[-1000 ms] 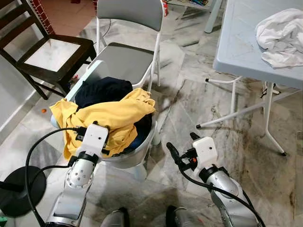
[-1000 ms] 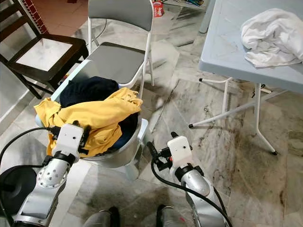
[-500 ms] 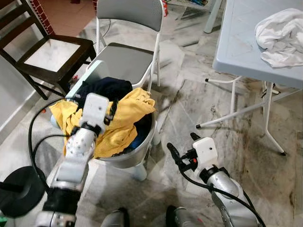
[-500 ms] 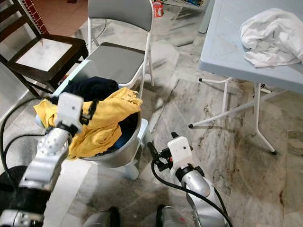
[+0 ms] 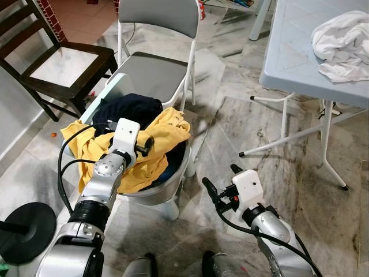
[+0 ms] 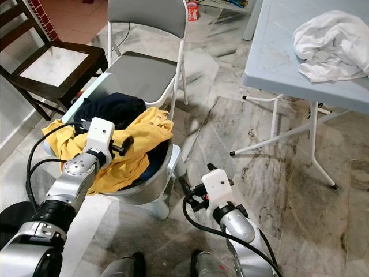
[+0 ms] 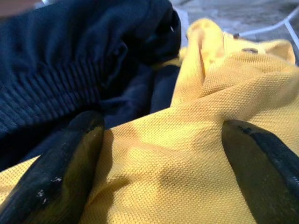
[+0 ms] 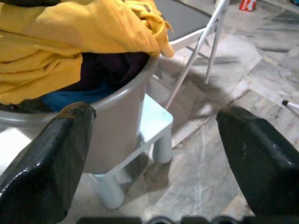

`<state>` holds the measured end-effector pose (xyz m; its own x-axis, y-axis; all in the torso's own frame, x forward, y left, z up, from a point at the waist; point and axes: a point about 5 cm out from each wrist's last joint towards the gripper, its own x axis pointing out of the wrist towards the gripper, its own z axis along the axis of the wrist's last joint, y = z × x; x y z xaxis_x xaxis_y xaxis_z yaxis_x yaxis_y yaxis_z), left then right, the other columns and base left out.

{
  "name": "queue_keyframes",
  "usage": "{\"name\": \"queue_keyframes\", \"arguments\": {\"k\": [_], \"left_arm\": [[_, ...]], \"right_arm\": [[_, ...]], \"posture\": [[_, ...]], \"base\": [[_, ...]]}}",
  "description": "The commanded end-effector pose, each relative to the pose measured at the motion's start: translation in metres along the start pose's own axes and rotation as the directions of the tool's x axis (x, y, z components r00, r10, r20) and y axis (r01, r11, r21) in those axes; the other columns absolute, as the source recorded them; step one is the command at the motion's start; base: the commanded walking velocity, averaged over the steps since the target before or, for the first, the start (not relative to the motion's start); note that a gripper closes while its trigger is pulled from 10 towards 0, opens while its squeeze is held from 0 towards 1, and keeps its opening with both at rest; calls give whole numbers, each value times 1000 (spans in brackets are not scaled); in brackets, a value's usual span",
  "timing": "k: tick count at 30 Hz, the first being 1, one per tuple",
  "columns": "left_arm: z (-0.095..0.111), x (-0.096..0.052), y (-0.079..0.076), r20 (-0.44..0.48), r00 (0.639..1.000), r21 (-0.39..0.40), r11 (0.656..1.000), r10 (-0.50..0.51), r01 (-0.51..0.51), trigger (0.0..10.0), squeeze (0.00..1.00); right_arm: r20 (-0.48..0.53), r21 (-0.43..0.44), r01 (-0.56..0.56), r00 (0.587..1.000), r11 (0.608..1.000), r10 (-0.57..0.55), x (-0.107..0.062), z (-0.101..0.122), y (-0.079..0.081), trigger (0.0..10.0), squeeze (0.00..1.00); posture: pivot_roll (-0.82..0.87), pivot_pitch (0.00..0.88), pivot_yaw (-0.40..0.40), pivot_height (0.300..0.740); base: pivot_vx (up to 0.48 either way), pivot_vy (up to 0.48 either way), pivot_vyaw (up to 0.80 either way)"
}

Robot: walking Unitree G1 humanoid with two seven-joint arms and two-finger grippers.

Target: Hang hanger

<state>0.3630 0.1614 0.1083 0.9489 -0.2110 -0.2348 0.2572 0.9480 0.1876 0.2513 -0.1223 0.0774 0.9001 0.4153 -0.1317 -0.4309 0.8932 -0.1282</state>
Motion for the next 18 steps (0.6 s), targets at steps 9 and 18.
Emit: {"name": "queue_keyframes", "arguments": {"k": [9,18], "left_arm": [[-18,-2,-2,-92,987,73,987,-133,140,0,0],[-23,-25,13,25,999,167,986,-28,23,0,0]], "right_arm": [[-8,8,22,1000,1000,-22,-1,-1,3,10000,0],[-13,4,34,999,999,-34,-1,-3,0,10000,0]], "posture": [[-35,238,29,740],[-19,238,27,740]], "base": [[0,0,0],[0,0,0]]}}
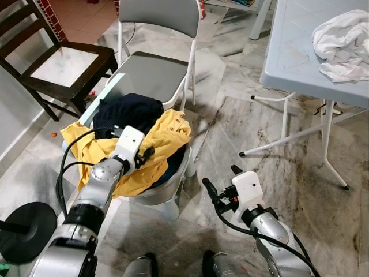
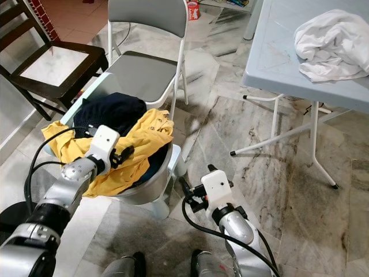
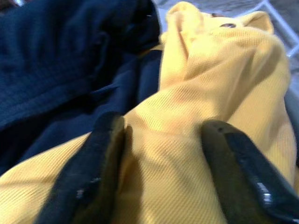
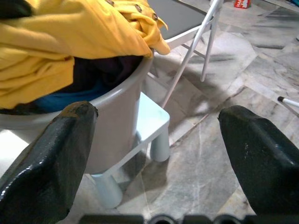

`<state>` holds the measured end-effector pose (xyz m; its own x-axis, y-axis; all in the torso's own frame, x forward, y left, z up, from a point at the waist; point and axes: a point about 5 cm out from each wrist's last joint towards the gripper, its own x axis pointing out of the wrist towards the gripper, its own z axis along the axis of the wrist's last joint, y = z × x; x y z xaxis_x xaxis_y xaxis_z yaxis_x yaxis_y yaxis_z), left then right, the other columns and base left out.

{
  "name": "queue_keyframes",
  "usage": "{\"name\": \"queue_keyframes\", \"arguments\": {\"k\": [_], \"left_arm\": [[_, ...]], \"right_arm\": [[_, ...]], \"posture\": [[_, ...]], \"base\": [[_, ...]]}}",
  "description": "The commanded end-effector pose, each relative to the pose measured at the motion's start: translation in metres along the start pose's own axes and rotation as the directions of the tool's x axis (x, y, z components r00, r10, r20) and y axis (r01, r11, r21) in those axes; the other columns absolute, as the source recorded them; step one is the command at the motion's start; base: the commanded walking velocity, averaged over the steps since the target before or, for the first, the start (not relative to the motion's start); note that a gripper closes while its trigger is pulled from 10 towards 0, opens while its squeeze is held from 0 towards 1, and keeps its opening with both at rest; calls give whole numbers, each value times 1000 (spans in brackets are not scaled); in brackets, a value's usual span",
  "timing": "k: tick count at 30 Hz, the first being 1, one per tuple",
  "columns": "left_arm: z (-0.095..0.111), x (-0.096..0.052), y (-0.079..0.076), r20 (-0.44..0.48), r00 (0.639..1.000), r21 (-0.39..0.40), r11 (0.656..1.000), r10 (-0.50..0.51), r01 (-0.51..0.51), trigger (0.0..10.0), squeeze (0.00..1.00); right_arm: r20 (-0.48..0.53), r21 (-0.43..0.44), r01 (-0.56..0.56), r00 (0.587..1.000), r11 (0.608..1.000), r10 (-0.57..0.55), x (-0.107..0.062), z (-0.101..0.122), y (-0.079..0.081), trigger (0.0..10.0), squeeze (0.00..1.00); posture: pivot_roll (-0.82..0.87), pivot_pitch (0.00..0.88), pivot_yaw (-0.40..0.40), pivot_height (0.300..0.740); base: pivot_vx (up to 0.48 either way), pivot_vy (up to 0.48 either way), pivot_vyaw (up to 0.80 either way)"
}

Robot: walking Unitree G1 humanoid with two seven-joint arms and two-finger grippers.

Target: Hang hanger

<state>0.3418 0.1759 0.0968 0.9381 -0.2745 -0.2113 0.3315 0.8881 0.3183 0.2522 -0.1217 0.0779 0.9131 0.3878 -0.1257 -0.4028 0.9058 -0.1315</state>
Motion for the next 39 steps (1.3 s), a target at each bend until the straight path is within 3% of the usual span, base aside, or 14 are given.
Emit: {"name": "queue_keyframes", "arguments": {"k": [1,7,19,27,39], "left_arm": [[-9,-13,8,2,998,23,997,70,-70,0,0],[-20,-24,9,-19,993,7,993,118,-118,0,0],[-19,-26,6,-22,990,-22,990,141,-142,0,0],[-4,-25,16,52,973,-12,974,226,-226,0,0],[9,-21,30,114,945,-135,947,308,-292,0,0]], "right_arm": [[-15,2,2,1000,1000,-1,-2,-4,0,10000,0],[-14,-6,-6,1000,1000,5,1,-2,-1,10000,0],[-15,-16,2,1000,1000,-2,2,-2,-2,10000,0],[-19,-15,13,1000,1000,-13,2,-4,-2,10000,0],[-16,-19,18,1000,1000,-18,6,-4,-3,10000,0]], "posture": [[-14,239,23,740],[-6,239,12,740],[-15,241,17,740],[-16,238,24,740],[-6,222,20,740]], "base": [[0,0,0],[0,0,0],[0,0,0],[0,0,0],[0,0,0]]}}
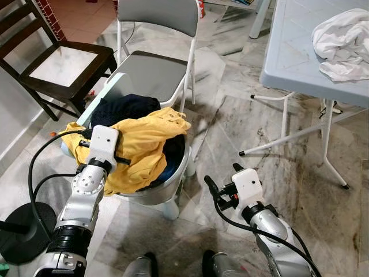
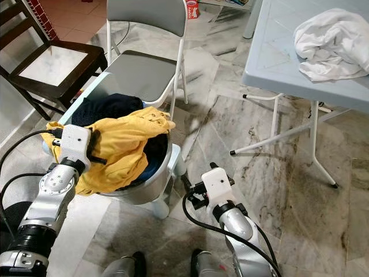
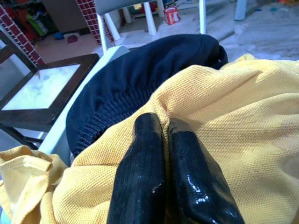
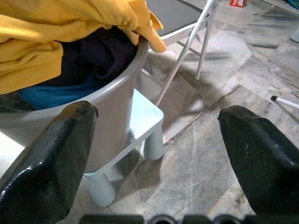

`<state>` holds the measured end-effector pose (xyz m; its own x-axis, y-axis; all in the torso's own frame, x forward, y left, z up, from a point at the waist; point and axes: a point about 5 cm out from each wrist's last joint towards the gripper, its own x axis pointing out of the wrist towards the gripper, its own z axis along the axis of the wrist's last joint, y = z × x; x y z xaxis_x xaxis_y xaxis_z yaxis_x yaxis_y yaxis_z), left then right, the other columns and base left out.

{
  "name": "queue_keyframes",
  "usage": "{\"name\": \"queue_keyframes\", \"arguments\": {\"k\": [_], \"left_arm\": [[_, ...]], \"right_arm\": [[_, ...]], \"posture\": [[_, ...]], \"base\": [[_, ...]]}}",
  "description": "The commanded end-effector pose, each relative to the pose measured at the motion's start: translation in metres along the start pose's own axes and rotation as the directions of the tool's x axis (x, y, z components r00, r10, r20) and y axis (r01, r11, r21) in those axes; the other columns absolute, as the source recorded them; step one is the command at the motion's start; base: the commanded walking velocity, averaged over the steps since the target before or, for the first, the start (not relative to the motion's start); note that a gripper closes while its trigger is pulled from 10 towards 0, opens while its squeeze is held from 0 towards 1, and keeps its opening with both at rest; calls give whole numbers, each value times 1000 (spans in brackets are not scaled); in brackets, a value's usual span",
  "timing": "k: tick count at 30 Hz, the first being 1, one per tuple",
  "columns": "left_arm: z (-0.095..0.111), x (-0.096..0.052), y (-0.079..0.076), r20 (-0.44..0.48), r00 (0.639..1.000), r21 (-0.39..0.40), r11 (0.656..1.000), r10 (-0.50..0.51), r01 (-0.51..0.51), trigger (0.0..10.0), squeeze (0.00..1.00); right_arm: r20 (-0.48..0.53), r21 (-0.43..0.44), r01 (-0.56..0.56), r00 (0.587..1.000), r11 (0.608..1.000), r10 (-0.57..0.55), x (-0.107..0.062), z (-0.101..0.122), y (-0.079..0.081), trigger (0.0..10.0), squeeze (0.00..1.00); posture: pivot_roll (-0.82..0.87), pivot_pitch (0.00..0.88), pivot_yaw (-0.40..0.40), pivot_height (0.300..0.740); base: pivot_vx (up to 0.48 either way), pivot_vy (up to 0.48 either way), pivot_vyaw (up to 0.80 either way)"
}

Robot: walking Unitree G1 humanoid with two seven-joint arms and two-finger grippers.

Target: Hang hanger

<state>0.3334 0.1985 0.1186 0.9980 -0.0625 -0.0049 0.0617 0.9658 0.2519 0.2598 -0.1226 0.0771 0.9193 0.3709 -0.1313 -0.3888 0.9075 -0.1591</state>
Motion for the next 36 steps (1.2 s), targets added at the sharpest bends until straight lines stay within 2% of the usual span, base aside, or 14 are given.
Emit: {"name": "queue_keyframes", "arguments": {"k": [1,3,6,7,8,12,14,17,21,25,28,31,33,36], "left_arm": [[-1,0,6,5,999,-20,999,38,-38,0,0],[7,5,7,37,999,-19,999,29,-28,0,0],[35,27,15,109,992,-39,998,59,-55,0,0],[35,27,15,109,992,-39,998,59,-55,0,0],[50,34,19,145,987,-34,998,66,-61,0,0],[81,43,25,234,969,-24,997,80,-76,0,0],[84,43,25,250,965,-26,997,72,-68,0,0],[83,38,18,272,962,-16,999,37,-34,0,0],[60,28,7,216,976,-26,1000,6,0,0,0],[51,19,-4,202,979,-34,999,-23,31,0,0],[59,11,-9,256,966,-20,999,-30,37,0,0],[79,2,-6,368,930,50,999,-13,-6,0,0],[96,-4,-4,450,893,98,994,-9,-39,0,0],[110,-9,-2,504,864,111,993,-13,-50,0,0]], "right_arm": [[-7,7,1,1000,1000,-1,-1,-3,1,10000,0],[-6,6,0,1000,1000,0,0,-3,1,10000,0],[-1,1,-7,1000,1000,7,4,-2,1,10000,0],[-1,1,-7,1000,1000,7,4,-2,1,10000,0],[3,-1,-8,1000,1000,8,6,-1,1,10000,0],[12,0,7,1000,1000,-7,8,0,-2,10000,0],[12,0,10,1000,1000,-10,8,0,-1,10000,0],[11,7,25,1000,1000,-25,7,-3,-1,10000,0],[4,17,35,999,999,-35,5,-6,1,10000,0],[4,16,35,999,999,-35,7,-7,0,10000,0],[7,14,38,999,999,-38,9,-6,-3,10000,0],[13,10,37,999,999,-37,12,-5,-4,10000,0],[16,10,36,999,999,-36,13,-4,-4,10000,0],[18,9,31,999,999,-32,15,-4,-4,10000,0]], "posture": [[-6,222,20,740],[-5,217,19,740],[1,204,18,740],[1,204,18,740],[0,197,22,740],[-4,192,32,740],[-9,191,41,740],[-12,192,54,740],[-8,192,59,740],[5,189,58,740],[10,187,56,740],[20,184,51,740],[26,182,47,740],[33,183,44,740]], "base": [[0,0,0],[0,0,0],[0,0,0],[0,0,0],[0,0,0],[0,0,0],[0,0,0],[0,0,0],[0,0,0],[0,0,0],[0,0,0],[0,0,0],[0,0,0],[0,0,0]]}}
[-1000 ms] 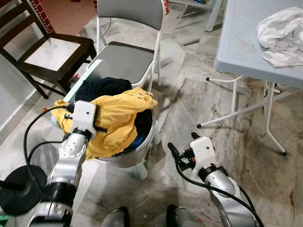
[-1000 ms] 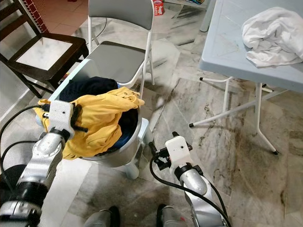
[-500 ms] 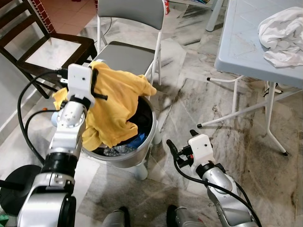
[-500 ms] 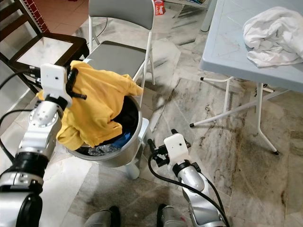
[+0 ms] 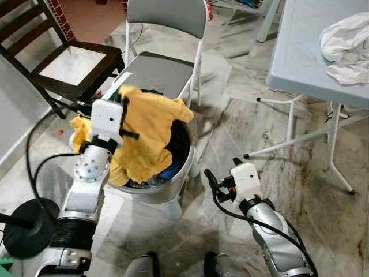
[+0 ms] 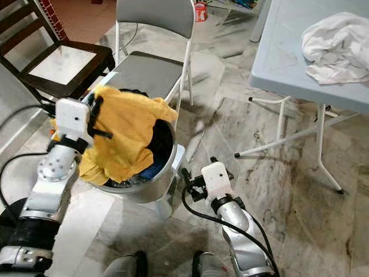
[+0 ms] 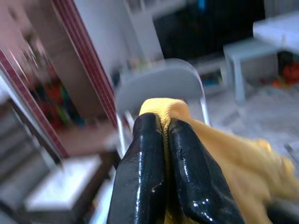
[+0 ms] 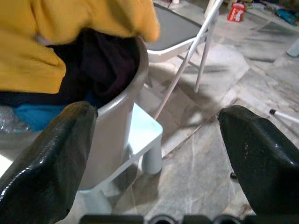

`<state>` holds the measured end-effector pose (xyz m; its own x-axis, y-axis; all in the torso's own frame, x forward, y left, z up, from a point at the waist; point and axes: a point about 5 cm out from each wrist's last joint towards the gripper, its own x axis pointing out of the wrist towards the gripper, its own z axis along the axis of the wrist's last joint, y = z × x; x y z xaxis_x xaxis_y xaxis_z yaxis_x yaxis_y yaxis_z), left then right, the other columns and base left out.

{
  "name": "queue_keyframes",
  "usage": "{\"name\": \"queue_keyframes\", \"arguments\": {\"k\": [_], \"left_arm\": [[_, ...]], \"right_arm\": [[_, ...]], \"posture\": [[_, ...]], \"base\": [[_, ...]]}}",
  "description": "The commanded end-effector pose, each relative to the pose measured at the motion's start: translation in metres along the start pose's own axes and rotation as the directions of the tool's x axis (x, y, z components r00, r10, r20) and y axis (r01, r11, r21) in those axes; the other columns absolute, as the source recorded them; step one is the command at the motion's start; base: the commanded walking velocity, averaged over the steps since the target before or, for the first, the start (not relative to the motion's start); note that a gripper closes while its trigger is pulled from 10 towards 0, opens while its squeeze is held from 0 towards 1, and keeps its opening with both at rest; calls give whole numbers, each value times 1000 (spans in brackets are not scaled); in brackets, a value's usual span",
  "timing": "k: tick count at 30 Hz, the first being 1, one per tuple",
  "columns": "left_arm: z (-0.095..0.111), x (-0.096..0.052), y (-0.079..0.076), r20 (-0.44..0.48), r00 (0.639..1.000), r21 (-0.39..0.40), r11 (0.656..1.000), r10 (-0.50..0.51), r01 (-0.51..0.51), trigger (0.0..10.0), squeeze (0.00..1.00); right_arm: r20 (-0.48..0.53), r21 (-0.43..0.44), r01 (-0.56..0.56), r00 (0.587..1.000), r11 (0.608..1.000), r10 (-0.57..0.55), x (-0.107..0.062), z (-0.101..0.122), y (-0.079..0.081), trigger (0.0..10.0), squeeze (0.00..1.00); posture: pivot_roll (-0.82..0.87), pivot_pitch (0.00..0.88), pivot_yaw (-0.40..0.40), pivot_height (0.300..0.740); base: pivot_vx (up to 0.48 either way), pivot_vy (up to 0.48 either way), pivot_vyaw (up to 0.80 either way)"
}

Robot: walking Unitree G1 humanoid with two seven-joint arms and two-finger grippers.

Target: Hang hanger

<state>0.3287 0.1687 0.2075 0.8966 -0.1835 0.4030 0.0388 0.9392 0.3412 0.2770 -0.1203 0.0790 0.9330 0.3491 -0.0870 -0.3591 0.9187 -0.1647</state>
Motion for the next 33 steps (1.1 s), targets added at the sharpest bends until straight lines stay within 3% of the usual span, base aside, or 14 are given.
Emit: {"name": "queue_keyframes", "arguments": {"k": [1,3,5,11,16,17,19,25,28,33], "left_arm": [[20,3,7,100,995,35,999,20,-23,0,0],[28,6,9,134,991,51,998,21,-28,0,0],[55,10,13,235,972,83,995,27,-47,0,0],[81,6,19,334,942,145,986,27,-80,0,0],[6,-33,23,30,996,105,990,89,-92,0,0],[6,-33,23,30,996,105,990,89,-92,0,0],[-51,-84,26,-242,961,113,987,137,-112,0,0],[-99,-148,33,-489,856,191,978,165,-80,0,0],[-110,-161,45,-537,817,228,968,212,-102,0,0],[-120,-161,63,-565,768,262,948,301,-179,0,0]], "right_arm": [[-22,10,-2,1000,1000,3,-2,-7,2,10000,0],[-22,9,-7,1000,1000,7,-1,-7,3,10000,0],[-22,7,-14,1000,1000,14,-2,-8,3,10000,0],[-28,3,-16,999,1000,16,-4,-10,2,10000,0],[-33,2,-24,999,1000,24,-6,-12,4,10000,0],[-33,2,-24,999,1000,24,-6,-12,4,10000,0],[-35,1,-23,999,1000,23,-7,-12,3,10000,0],[-43,-4,-28,999,1000,27,-9,-14,2,10000,0],[-47,-7,-33,998,999,32,-9,-14,2,10000,0],[-49,-15,-47,998,999,46,-8,-14,3,10000,0]], "posture": [[36,184,40,740],[37,186,38,740],[37,192,32,740],[39,204,25,740],[38,208,22,740],[38,208,22,740],[35,215,18,740],[36,221,9,740],[40,224,6,740],[42,228,0,740]], "base": [[0,0,0],[0,0,0],[0,0,0],[0,0,0],[0,0,0],[0,0,0],[0,0,0],[0,0,0],[0,0,0],[0,0,0]]}}
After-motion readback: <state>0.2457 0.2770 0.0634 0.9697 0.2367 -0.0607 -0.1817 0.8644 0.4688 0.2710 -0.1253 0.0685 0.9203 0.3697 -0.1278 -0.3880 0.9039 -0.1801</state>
